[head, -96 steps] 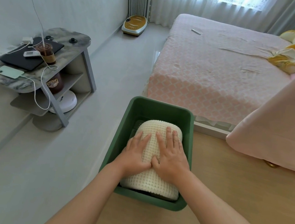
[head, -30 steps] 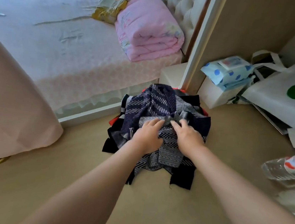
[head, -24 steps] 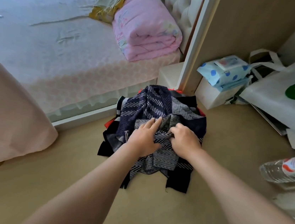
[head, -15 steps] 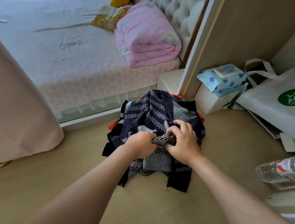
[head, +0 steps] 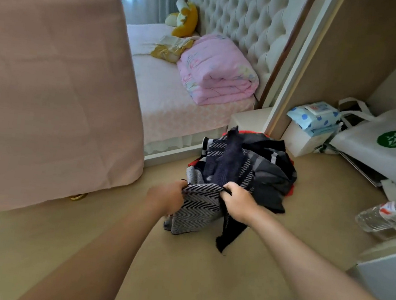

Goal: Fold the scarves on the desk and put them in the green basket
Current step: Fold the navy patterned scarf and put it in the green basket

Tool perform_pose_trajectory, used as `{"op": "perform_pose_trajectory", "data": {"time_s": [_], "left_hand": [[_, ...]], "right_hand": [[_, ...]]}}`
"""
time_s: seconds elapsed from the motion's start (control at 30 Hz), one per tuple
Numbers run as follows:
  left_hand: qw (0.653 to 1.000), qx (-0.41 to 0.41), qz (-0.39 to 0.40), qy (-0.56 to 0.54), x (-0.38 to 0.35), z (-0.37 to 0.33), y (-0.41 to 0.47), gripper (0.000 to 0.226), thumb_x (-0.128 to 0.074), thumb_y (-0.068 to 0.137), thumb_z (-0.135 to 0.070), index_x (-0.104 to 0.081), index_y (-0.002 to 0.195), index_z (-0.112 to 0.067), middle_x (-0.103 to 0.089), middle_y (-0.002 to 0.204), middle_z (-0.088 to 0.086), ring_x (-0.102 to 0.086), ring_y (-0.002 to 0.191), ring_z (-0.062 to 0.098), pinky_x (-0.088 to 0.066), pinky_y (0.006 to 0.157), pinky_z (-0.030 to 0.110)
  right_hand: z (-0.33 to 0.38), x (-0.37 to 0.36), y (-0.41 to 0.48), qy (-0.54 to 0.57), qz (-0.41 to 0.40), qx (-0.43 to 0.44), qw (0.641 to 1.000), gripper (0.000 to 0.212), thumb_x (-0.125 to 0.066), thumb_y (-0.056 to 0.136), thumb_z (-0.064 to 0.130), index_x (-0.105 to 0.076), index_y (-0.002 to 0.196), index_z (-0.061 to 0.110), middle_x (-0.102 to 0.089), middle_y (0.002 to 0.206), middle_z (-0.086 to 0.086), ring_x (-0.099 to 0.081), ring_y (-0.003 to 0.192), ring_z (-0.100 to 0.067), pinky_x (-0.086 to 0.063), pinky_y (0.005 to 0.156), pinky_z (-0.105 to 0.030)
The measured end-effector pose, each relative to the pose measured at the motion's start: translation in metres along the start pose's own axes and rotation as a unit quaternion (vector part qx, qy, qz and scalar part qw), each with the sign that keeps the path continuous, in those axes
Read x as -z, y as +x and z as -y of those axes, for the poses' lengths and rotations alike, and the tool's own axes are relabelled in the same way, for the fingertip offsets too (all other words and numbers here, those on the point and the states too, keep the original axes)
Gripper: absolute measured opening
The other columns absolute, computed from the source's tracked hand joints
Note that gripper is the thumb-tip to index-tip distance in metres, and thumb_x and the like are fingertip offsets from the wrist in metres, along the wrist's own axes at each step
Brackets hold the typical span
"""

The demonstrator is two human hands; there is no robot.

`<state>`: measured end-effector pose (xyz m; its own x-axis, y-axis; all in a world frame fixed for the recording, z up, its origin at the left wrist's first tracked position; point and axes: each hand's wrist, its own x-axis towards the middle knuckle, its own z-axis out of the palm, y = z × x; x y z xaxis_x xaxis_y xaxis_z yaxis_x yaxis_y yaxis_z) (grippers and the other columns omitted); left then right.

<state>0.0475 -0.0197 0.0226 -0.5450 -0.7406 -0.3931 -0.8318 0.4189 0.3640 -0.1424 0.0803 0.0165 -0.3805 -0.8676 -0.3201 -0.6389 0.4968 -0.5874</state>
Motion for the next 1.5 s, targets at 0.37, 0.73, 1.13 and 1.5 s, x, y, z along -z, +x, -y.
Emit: {"op": "perform_pose_trajectory", "data": {"time_s": [0.37, 0.73, 1.13, 1.5], "left_hand": [[0.995, 0.005, 0.043, 0.091, -0.024, 0.081, -0.083, 0.059, -0.057, 0.090, -0.023, -0.037, 0.145, -0.030, -0.042, 0.144, 0.005, -0.039, 0.132, 0.031, -0.041, 0.101, 0.042], [0.996, -0.020, 0.020, 0.088, -0.095, 0.087, -0.071, 0.041, -0.049, 0.098, -0.019, -0.053, 0.136, -0.034, -0.065, 0.123, 0.001, -0.058, 0.109, 0.026, -0.040, 0.099, 0.041], [0.963, 0.236, -0.010, 0.131, -0.047, 0.178, -0.117, 0.028, -0.047, 0.092, -0.007, -0.065, 0.112, -0.017, -0.066, 0.107, 0.006, -0.063, 0.101, 0.027, -0.049, 0.073, 0.032], [0.993, -0.022, 0.114, -0.026, -0.059, 0.199, -0.145, 0.029, -0.067, 0.085, -0.041, -0.069, 0.111, -0.029, -0.065, 0.119, 0.002, -0.056, 0.114, 0.028, -0.042, 0.089, 0.040]], "right_hand": [[0.035, -0.084, -0.066, 0.022, 0.170, 0.016, 0.985, 0.019, -0.066, 0.090, 0.019, -0.066, 0.108, 0.027, -0.067, 0.106, 0.009, -0.063, 0.101, -0.011, -0.052, 0.092, -0.031], [-0.022, -0.112, -0.050, -0.163, 0.180, 0.057, 0.968, 0.080, -0.076, 0.080, 0.037, -0.037, 0.149, 0.030, -0.029, 0.158, 0.006, -0.032, 0.143, -0.018, -0.034, 0.115, -0.039], [0.033, -0.170, -0.051, -0.179, 0.209, 0.141, 0.951, 0.009, -0.063, 0.092, 0.037, -0.065, 0.088, 0.030, -0.059, 0.097, 0.006, -0.056, 0.096, -0.017, -0.046, 0.087, -0.035], [0.120, -0.154, -0.061, -0.013, 0.352, 0.040, 0.935, 0.053, -0.048, 0.101, 0.040, -0.057, 0.107, -0.012, -0.058, 0.121, -0.029, -0.055, 0.113, -0.044, -0.038, 0.108, -0.050]]}}
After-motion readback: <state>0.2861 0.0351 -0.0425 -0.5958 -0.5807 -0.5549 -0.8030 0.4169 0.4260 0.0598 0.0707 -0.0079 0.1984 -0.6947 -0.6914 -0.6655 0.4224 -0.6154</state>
